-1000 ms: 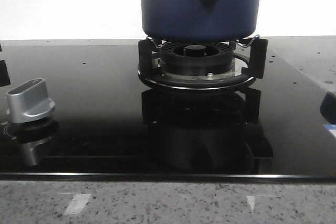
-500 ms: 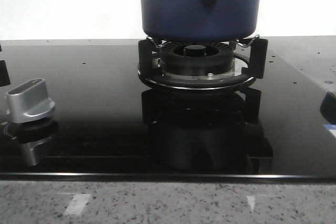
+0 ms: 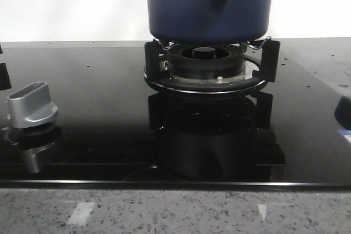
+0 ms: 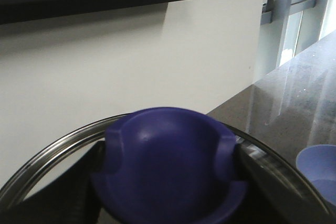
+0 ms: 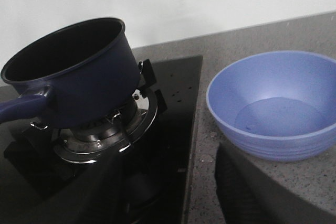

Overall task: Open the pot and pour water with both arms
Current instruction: 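Lower the right gripper onto the blue bowl rim and grasp it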

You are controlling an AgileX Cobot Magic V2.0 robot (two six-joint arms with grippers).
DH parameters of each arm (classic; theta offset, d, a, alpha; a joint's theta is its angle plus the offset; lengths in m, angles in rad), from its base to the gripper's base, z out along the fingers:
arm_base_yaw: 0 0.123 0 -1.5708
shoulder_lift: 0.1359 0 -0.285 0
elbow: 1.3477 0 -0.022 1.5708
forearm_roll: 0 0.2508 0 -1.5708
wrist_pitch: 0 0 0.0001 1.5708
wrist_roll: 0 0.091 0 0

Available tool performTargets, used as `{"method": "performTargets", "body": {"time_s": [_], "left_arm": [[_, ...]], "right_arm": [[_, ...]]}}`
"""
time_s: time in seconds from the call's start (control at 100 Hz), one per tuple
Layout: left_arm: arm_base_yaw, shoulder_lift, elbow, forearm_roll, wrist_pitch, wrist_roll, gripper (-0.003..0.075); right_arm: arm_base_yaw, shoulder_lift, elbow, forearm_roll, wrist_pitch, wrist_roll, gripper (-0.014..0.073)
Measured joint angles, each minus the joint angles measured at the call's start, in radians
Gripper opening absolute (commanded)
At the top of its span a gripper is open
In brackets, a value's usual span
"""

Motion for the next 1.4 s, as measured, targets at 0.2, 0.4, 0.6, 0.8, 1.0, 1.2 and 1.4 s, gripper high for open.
{"method": "performTargets", "body": {"time_s": [0.2,0.4,0.6,0.8,1.0,1.2,1.4], "left_arm": [[0.089,-0.062,0.062,0.125,0.060,-0.101,0.0316],[0.173,-0.122,0.119,0.144,0.088,-0.114,0.0316],[0.227,-0.147,0.145,0.145,0.098,-0.114,0.0316],[0.229,-0.147,0.148,0.147,0.100,-0.117,0.0316],[0.229,-0.147,0.148,0.147,0.106,-0.117,0.0316],[0.229,-0.147,0.148,0.134,0.106,-0.119,0.0316],[0.229,-0.147,0.148,0.134,0.106,-0.119,0.0316]], "right_arm": [[0.000,0.221,-0.202,0.006,0.049,0.052,0.0363],[0.000,0.488,-0.502,-0.164,0.243,0.176,0.0363],[0.000,0.704,-0.730,-0.384,0.407,0.290,0.0363],[-0.075,0.847,-0.771,-0.413,0.468,0.337,0.0363],[-0.142,0.940,-0.750,-0.427,0.462,0.377,0.0363],[-0.148,1.025,-0.651,-0.420,0.427,0.417,0.0363],[-0.150,1.069,-0.629,-0.420,0.423,0.421,0.0361]]}}
